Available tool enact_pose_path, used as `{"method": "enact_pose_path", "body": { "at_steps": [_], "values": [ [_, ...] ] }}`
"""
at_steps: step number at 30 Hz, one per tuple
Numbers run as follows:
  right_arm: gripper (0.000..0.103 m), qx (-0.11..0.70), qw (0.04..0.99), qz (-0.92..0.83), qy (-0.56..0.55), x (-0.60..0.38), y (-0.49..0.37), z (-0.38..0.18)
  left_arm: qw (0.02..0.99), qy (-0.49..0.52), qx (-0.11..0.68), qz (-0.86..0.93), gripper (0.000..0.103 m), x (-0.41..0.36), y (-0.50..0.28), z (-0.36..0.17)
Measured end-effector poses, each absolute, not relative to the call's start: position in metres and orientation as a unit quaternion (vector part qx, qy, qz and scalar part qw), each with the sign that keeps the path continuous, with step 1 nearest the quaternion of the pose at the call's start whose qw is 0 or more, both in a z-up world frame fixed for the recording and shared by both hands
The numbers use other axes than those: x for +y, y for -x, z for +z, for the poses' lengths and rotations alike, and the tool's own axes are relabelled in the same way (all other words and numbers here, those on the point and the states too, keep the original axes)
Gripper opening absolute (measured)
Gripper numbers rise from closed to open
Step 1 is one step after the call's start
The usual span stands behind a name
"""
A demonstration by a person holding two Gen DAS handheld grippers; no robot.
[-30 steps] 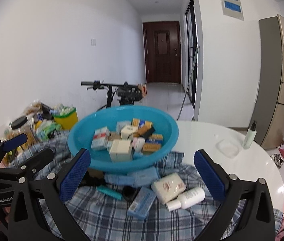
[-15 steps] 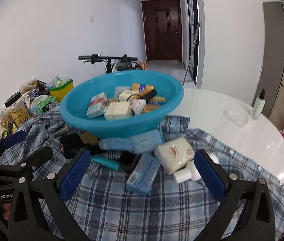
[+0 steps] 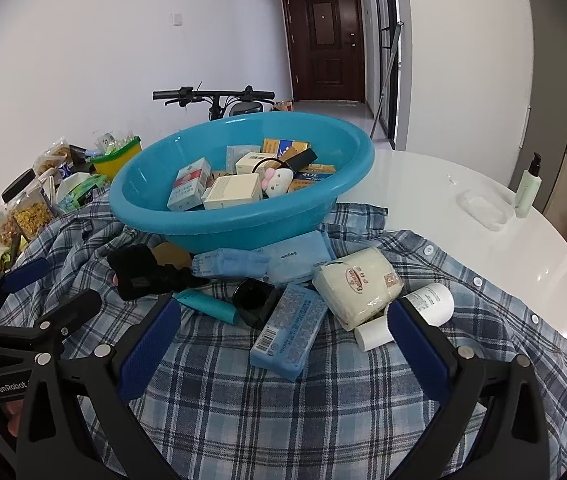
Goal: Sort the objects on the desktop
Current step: 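Move both tools down toward the items on the plaid shirt, then grasp the black fuzzy plush with left tool while right tool grasps the light blue packet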
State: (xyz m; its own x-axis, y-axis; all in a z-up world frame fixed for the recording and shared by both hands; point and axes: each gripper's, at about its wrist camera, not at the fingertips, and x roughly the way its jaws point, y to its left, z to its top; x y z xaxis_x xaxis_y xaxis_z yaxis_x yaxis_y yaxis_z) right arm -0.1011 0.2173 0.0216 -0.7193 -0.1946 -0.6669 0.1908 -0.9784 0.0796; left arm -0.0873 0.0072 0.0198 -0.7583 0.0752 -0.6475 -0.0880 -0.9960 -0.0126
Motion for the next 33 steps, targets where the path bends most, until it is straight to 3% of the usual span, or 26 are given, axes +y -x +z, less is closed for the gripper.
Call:
{"method": "enact_pose_path", "body": {
  "at_steps": [11,15,33],
  "values": [
    [0.103,0.006,0.107,-0.922,-0.373,0.213,0.111,0.012,0.073,0.358,0.003,0.931,0.103,0.004,0.108,0.009],
    [0.103,0.004,0.108,-0.92,-0.377,0.213,0.117,0.009,0.072,0.364,0.014,0.928,0.093,0.003,0.12,0.005],
    [0.103,0.017,0.159,-0.902,-0.4,0.187,0.162,-0.008,0.071,0.405,0.03,0.911,0.074,-0.004,0.17,-0.026]
  ]
}}
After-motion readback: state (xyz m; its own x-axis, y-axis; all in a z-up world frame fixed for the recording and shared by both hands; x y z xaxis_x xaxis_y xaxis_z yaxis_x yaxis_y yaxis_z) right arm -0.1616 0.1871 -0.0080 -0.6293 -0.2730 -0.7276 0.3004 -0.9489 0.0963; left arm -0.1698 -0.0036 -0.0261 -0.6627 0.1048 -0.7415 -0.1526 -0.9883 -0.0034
